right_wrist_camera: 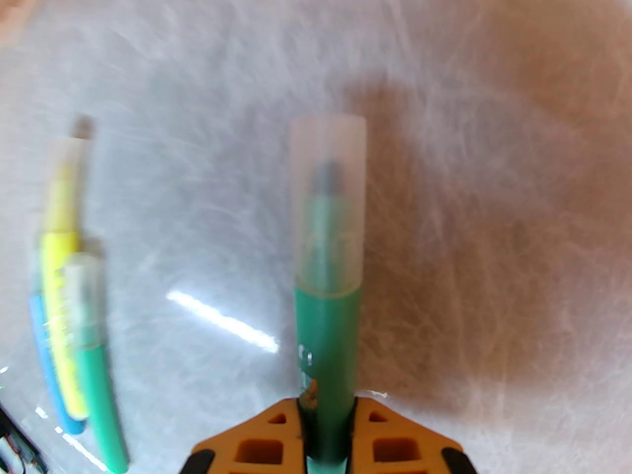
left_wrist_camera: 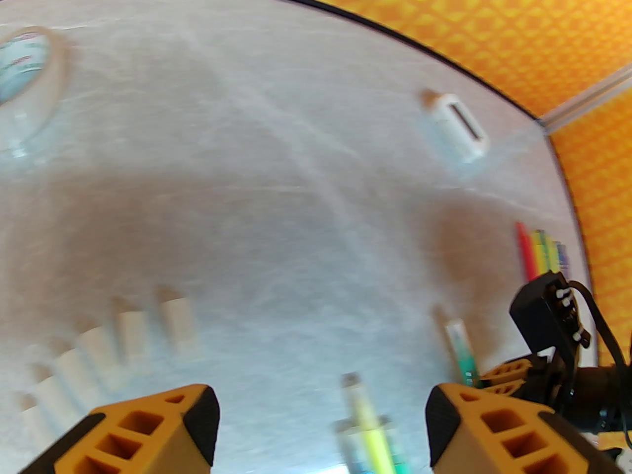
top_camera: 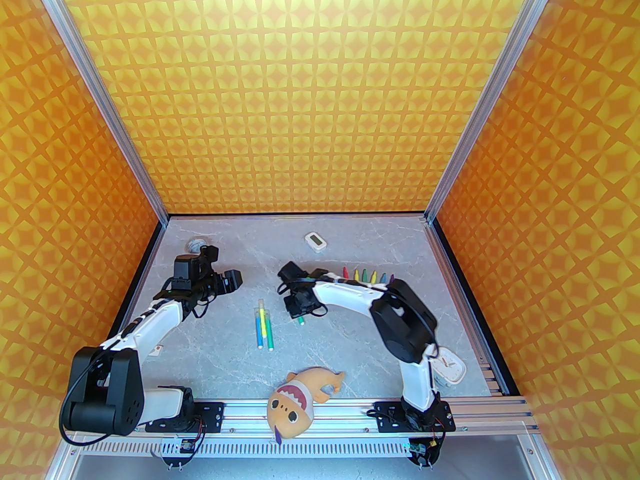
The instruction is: Open the pen caps
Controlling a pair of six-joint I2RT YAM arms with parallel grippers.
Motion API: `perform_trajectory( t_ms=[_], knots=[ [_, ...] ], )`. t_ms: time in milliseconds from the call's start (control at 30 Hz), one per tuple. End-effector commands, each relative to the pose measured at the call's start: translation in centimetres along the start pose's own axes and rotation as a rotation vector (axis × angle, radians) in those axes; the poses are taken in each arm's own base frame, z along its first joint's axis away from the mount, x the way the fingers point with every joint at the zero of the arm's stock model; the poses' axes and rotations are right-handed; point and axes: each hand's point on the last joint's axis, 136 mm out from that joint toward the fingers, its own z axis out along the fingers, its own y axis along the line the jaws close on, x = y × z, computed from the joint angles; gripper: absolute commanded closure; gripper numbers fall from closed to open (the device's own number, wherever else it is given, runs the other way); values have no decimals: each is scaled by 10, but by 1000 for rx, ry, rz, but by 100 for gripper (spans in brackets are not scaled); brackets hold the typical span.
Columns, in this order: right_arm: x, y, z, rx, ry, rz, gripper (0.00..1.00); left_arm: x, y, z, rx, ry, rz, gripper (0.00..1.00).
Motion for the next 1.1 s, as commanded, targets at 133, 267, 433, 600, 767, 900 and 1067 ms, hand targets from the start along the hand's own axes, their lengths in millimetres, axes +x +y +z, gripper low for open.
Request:
perform_trajectory(
  t_ms=[133,267,433,600,767,900,1067],
  knots=[
    [-41,27,-39,-228,-223,-42,100,-9,-56,12,273,22,-19,29],
    [-49,33,-51,-260,-270,-71,100,-4,-75,21,337,52,-16,31],
    [-55,41,-64,-300,-314,-96,100,-3,-100,30,405,74,-3,32],
    [-59,49,-74,-340,-339,-116,100,-1,-111,39,440,99,-13,34],
    [-60,54,-81,-367,-348,-130,100,0,-118,45,458,113,-22,37],
    [-61,57,-85,-384,-353,-140,100,-1,-123,46,474,115,-21,41],
    [-61,61,-86,-402,-354,-149,100,-1,-126,48,483,122,-24,48]
  ],
)
